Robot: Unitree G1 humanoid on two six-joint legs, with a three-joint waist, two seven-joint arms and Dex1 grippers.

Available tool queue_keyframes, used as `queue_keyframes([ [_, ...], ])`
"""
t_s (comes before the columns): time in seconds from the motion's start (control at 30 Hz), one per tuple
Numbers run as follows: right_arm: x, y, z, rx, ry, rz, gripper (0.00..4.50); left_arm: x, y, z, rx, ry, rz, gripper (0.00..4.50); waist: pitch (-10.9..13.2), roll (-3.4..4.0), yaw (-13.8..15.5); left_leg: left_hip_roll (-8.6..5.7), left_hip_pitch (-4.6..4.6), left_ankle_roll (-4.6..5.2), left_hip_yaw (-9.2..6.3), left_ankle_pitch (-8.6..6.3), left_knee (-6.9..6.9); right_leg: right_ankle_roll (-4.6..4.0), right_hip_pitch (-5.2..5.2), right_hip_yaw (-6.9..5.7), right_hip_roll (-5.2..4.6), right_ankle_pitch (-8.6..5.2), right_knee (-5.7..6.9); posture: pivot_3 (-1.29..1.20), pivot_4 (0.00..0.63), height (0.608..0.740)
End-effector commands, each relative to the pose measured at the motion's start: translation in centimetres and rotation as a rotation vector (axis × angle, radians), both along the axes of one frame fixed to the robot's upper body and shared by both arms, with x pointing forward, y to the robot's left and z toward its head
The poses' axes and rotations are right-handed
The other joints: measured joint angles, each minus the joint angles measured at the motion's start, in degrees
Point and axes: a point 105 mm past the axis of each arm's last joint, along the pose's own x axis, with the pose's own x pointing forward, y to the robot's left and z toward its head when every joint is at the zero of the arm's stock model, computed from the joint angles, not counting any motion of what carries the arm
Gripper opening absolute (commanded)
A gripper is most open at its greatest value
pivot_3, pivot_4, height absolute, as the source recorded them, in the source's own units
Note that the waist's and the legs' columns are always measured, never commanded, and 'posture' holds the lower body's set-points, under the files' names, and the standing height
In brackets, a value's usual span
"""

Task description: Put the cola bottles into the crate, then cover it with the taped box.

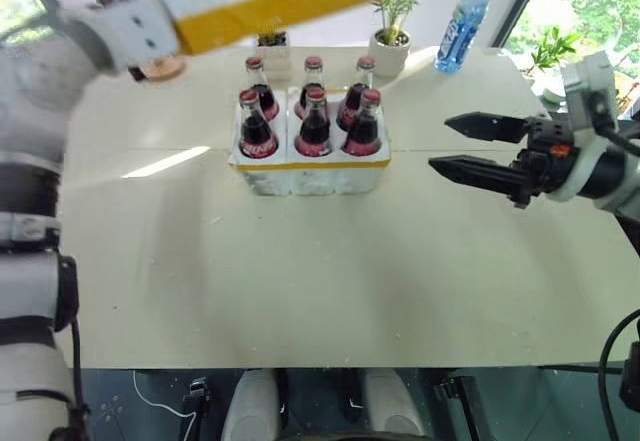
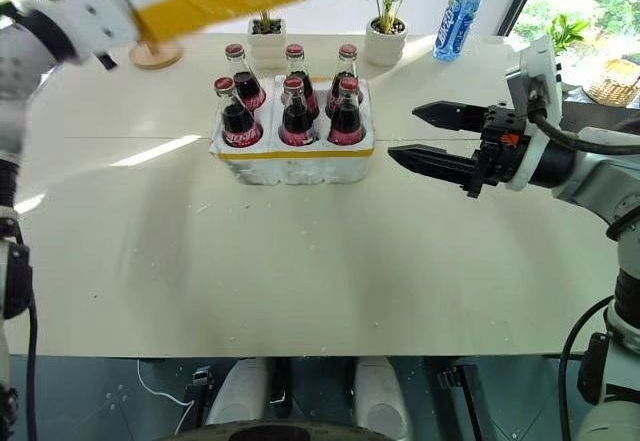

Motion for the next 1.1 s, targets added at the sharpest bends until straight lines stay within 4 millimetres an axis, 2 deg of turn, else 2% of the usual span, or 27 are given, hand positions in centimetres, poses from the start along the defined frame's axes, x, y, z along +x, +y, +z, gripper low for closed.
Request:
queue_keyframes([
  [0.03, -0.8, 0.3, 1.2, 0.018, -0.051, 0.014, 4.5, -0.6, -0.4, 1.1, 0.074, -0.113, 0.02, 0.26, 0.0, 0.0, 0.0, -0.01, 0.0, 0.0, 0.01, 0.0, 0.0, 0.0, 0.0, 0.01, -0.01, 0.0, -0.01, 0.0, 0.15, 0.74],
  [0.3, 0.1, 0.1, 1.0, 0.058, -0.038, -0.031, 4.5, -0.6, -1.9, -1.5, 0.24, -0.172, -0.009, 0.26, 0.0, -0.01, 0.5, -0.02, 0.01, 0.01, 0.0, 0.0, 0.01, 0.01, 0.04, 0.0, -0.05, 0.0, -0.02, 0.0, 0.15, 0.74],
  [0.4, 0.2, 0.2, 0.7, 0.057, -0.036, -0.034, 4.5, -0.8, -2.1, -1.5, 0.227, -0.181, -0.024, 0.26, 0.0, -0.01, 0.5, -0.02, 0.0, 0.01, -0.01, 0.0, 0.01, 0.01, 0.04, -0.01, -0.06, 0.0, -0.01, 0.0, 0.15, 0.74],
  [0.47, 0.4, 0.3, 0.6, 0.064, -0.034, -0.038, 4.5, -1.0, -2.4, -0.6, 0.198, -0.212, -0.033, 0.26, 0.0, -0.01, 0.5, -0.02, 0.0, 0.01, -0.01, 0.0, 0.02, 0.01, 0.05, -0.01, -0.06, 0.01, -0.01, 0.0, 0.15, 0.74],
  [0.67, 0.5, 0.6, 0.4, 0.072, -0.03, -0.037, 4.5, -1.5, -3.1, 0.1, 0.236, -0.249, -0.056, 0.26, 0.0, -0.01, 0.3, -0.01, 0.01, 0.01, -0.01, 0.0, 0.03, 0.01, 0.04, -0.01, -0.03, 0.01, -0.01, 0.0, 0.15, 0.74],
  [0.83, 0.2, 0.6, 0.0, 0.052, -0.02, -0.028, 4.5, -1.2, -2.8, -1.4, 0.35, -0.204, -0.031, 0.26, 0.0, -0.01, 0.4, -0.02, 0.01, 0.01, -0.01, 0.0, 0.03, 0.01, 0.05, -0.01, -0.03, 0.01, -0.01, 0.0, 0.15, 0.74],
  [0.97, 0.2, 0.5, -0.2, 0.039, -0.022, -0.034, 4.5, -0.8, -1.8, -3.7, 0.381, -0.099, 0.013, 2.28, 0.0, 0.0, 0.4, -0.02, 0.01, 0.01, -0.01, 0.0, 0.03, 0.01, 0.05, 0.0, -0.03, 0.01, 0.0, 0.0, 0.15, 0.74],
  [1.07, 0.3, 0.3, 0.0, 0.047, -0.025, -0.038, 4.5, -1.1, -2.0, -4.8, 0.387, -0.076, -0.009, 3.66, 0.0, 0.0, 0.3, 0.0, 0.03, 0.01, 0.0, 0.0, 0.03, 0.01, 0.04, 0.0, -0.02, 0.01, 0.0, 0.0, 0.15, 0.74],
  [1.1, 0.4, 0.2, 0.0, 0.047, -0.024, -0.04, 4.5, -1.4, -2.1, -4.9, 0.374, -0.075, -0.019, 3.66, 0.0, 0.0, 0.4, 0.0, 0.02, 0.01, -0.01, 0.0, 0.03, 0.01, 0.05, 0.0, -0.02, 0.01, 0.0, 0.0, 0.15, 0.74],
])
